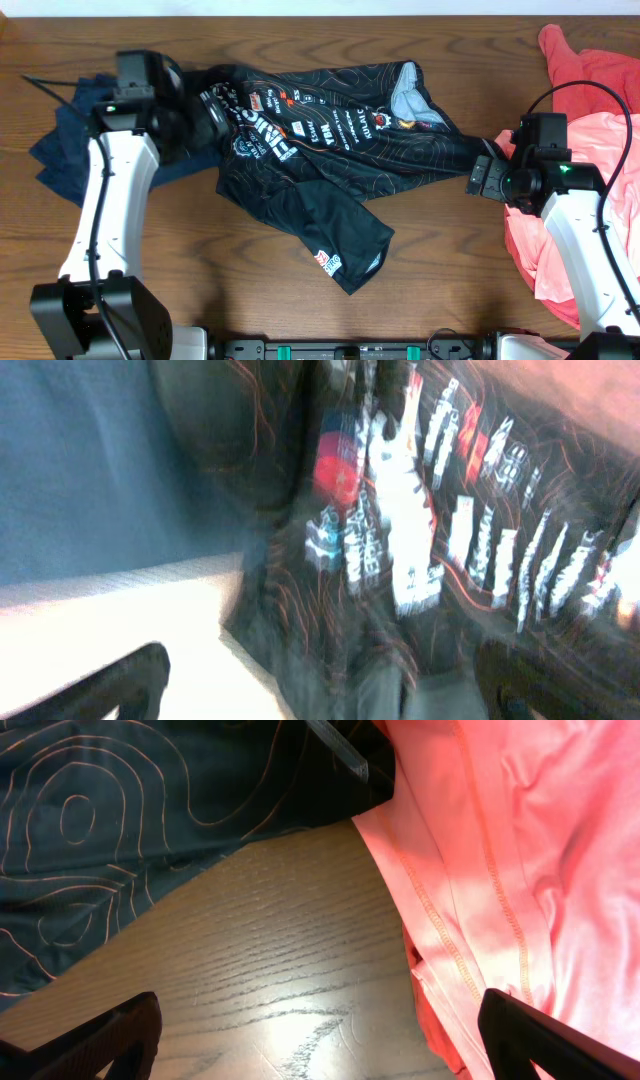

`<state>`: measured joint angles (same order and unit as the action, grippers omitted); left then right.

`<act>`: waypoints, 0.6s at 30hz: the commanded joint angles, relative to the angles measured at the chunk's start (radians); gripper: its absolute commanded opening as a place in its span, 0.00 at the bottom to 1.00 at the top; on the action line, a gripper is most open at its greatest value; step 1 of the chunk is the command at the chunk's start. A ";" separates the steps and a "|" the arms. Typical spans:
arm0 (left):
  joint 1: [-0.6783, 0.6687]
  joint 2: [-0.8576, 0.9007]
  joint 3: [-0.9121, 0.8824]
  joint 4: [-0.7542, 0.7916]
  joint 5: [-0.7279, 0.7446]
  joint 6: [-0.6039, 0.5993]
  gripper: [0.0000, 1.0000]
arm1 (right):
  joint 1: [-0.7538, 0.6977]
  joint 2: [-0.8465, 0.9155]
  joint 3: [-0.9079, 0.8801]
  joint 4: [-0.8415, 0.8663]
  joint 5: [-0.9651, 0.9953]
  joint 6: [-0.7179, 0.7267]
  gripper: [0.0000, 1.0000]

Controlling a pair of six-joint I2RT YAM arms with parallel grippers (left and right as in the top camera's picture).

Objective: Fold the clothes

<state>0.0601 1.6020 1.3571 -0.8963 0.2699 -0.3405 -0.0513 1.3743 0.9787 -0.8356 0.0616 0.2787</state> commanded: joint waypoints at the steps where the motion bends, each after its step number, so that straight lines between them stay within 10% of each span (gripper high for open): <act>1: -0.056 0.006 -0.033 -0.128 0.085 0.014 0.98 | -0.005 -0.011 0.003 -0.003 0.009 0.013 0.99; 8: -0.233 0.006 -0.220 -0.154 0.085 -0.115 0.98 | -0.005 -0.011 0.003 -0.015 0.010 0.012 0.99; 18: -0.481 0.006 -0.564 0.356 0.160 -0.339 0.91 | -0.005 -0.011 0.003 -0.023 0.009 0.013 0.99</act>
<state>-0.3775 1.6051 0.8356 -0.6022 0.4000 -0.6037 -0.0513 1.3739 0.9787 -0.8536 0.0616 0.2787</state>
